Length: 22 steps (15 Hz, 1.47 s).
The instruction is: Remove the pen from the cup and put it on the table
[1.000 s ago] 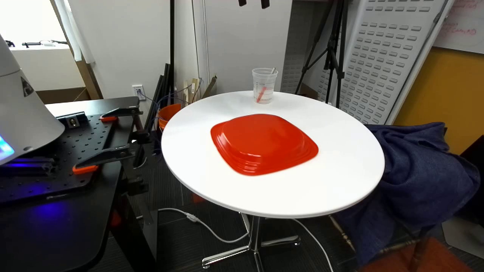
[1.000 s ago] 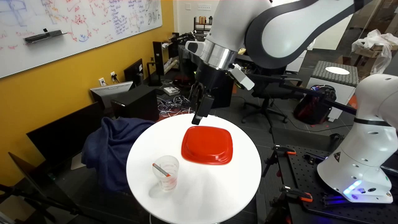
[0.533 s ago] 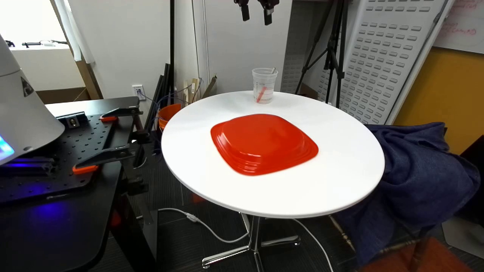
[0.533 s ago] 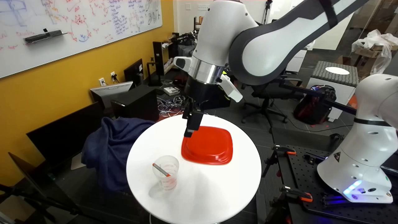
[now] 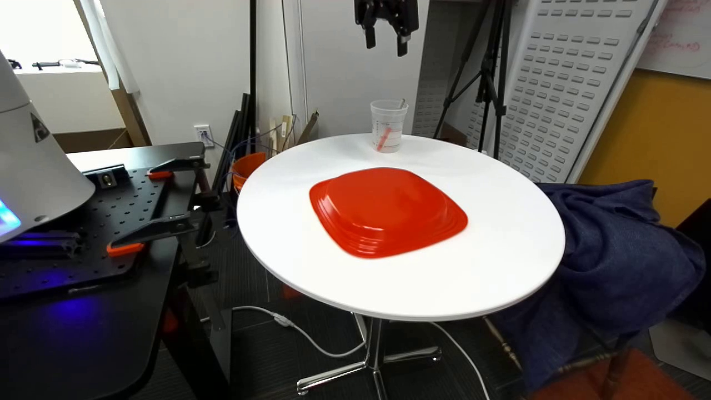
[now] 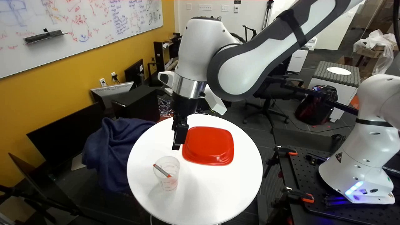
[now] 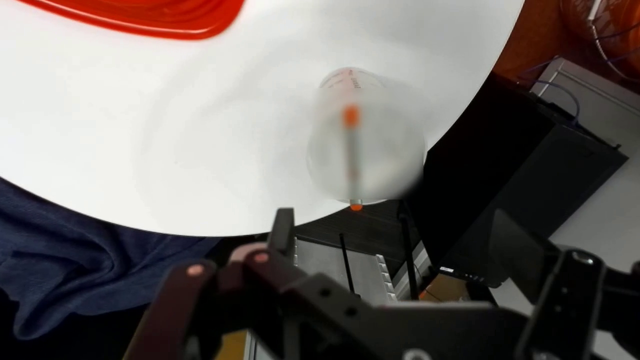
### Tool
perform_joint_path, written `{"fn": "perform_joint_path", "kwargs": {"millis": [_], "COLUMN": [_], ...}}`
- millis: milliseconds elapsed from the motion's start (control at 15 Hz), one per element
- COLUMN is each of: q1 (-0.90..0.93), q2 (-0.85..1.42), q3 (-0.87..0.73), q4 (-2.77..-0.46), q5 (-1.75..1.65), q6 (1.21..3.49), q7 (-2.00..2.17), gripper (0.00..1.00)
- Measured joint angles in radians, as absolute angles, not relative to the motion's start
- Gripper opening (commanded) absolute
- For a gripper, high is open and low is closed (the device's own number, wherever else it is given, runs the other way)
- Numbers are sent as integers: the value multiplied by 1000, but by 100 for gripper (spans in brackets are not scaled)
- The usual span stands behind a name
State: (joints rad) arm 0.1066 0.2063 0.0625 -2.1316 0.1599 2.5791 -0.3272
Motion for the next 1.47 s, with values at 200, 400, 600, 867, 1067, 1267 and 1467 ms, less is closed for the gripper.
{"fn": "perform_joint_path", "kwargs": {"millis": [200,400,600,867,1067,1267,1467], "q1": [105,101,100,100,99,96,93], "q2": [256,278,278,281,293,311,329], "q3": [63,68,69,70,70,70,70], "q4": [-2092,-2078,-2078,-2081,-2082,-2083,-2081], "q5": [112,97,97,96,96,96,92], "q6": [2578,2568,2568,2568,2568,2573,2581], "q7": [-271,-257,-257,-257,-253,-247,-245], "gripper": [100,100,100,100,100,81,64]}}
